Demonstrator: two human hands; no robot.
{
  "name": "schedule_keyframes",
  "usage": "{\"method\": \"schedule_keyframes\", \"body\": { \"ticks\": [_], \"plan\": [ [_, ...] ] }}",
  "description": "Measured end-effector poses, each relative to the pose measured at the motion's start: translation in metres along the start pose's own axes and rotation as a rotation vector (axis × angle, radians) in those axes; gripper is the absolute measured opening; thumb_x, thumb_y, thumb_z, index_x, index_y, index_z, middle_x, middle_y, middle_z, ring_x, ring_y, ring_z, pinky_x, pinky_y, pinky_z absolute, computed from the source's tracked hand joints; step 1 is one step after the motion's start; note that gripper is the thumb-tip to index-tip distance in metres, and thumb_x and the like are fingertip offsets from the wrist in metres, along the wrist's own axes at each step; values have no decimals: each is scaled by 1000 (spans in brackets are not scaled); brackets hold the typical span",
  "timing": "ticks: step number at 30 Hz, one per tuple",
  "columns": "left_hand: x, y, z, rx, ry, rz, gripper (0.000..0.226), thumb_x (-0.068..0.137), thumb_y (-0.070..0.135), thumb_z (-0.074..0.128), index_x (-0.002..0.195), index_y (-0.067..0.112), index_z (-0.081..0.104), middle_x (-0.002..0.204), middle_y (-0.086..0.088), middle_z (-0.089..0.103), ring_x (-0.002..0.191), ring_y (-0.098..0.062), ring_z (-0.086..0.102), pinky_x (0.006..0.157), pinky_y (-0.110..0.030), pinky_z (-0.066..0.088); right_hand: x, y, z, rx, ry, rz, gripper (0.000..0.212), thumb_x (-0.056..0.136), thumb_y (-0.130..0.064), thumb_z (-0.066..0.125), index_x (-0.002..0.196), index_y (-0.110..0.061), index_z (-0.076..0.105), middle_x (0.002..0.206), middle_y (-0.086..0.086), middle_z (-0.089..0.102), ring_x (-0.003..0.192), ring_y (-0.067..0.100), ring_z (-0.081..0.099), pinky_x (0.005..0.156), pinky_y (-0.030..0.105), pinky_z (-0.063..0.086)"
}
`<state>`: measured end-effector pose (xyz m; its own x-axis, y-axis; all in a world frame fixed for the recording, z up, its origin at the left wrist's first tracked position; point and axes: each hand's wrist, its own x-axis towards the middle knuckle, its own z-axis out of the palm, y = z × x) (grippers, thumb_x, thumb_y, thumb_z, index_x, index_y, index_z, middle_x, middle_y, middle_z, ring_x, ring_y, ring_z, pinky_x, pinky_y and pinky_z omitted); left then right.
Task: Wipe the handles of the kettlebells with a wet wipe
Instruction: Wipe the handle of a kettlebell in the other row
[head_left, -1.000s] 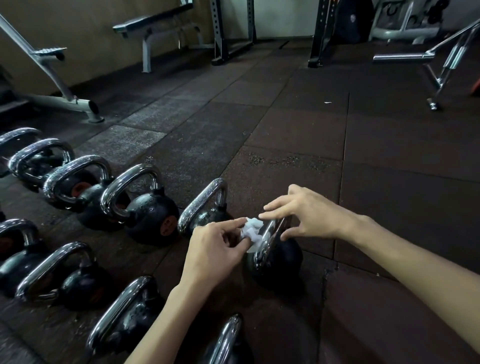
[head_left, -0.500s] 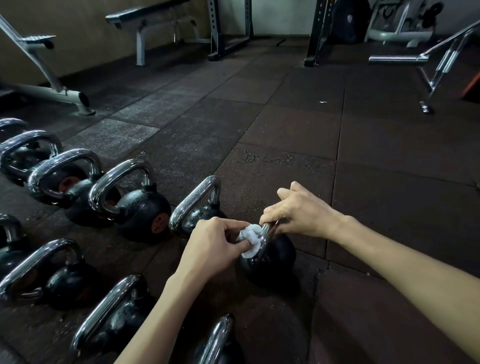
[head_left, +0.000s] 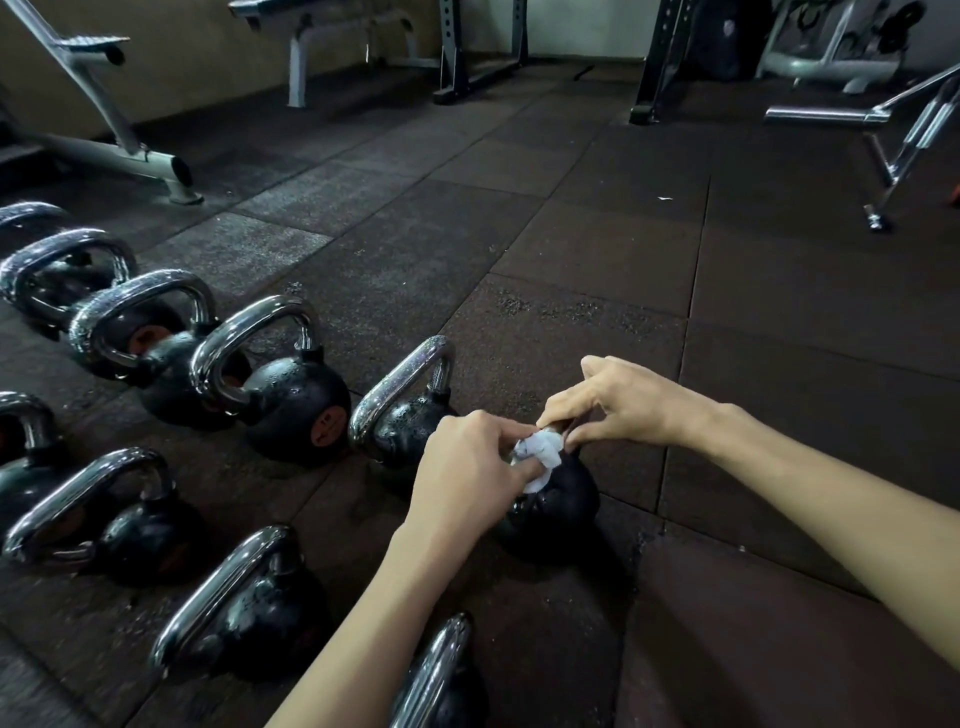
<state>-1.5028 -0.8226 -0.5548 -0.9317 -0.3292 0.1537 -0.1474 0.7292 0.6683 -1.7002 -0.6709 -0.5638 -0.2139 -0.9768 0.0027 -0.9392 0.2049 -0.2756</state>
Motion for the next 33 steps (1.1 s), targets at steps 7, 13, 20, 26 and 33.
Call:
{"method": "schedule_keyframes", "body": {
  "ticks": [7,13,20,26,33],
  "plan": [
    [-7,-15,1,-1,15,16,22,79,40,80,98,51,78,67,7,71,59,-10,62,57,-22,45,0,7,3,51,19,3,30,92,-51,69,123,-49,68,107,-46,64,78,6,33,79,26,42],
    [-11,-23,17,-72,152,33,32,81,39,83,112,43,78,78,8,76,65,-8,56,67,-24,44,-4,27,-4,88,21,72,29,94,-52,65,122,-48,69,111,-33,70,79,7,30,76,26,42],
    [-14,-29,40,-112,166,-54,36,81,28,85,113,41,77,73,3,75,58,-12,50,64,-26,46,-14,39,-6,80,29,131,23,98,-48,58,118,-42,67,101,-27,69,78,7,28,74,27,40],
    [-28,-24,54,-233,282,-253,38,82,10,83,116,27,78,77,12,77,55,9,54,58,-10,43,-5,36,-2,68,46,110,41,90,-69,46,119,-47,65,101,-21,71,79,5,31,73,28,44],
    [-35,-12,78,-381,390,-512,31,82,23,84,111,32,81,79,12,77,73,-4,70,75,-33,59,-2,39,4,110,106,118,39,90,-65,51,119,-46,67,96,-24,70,78,6,32,72,24,41]
  ]
}}
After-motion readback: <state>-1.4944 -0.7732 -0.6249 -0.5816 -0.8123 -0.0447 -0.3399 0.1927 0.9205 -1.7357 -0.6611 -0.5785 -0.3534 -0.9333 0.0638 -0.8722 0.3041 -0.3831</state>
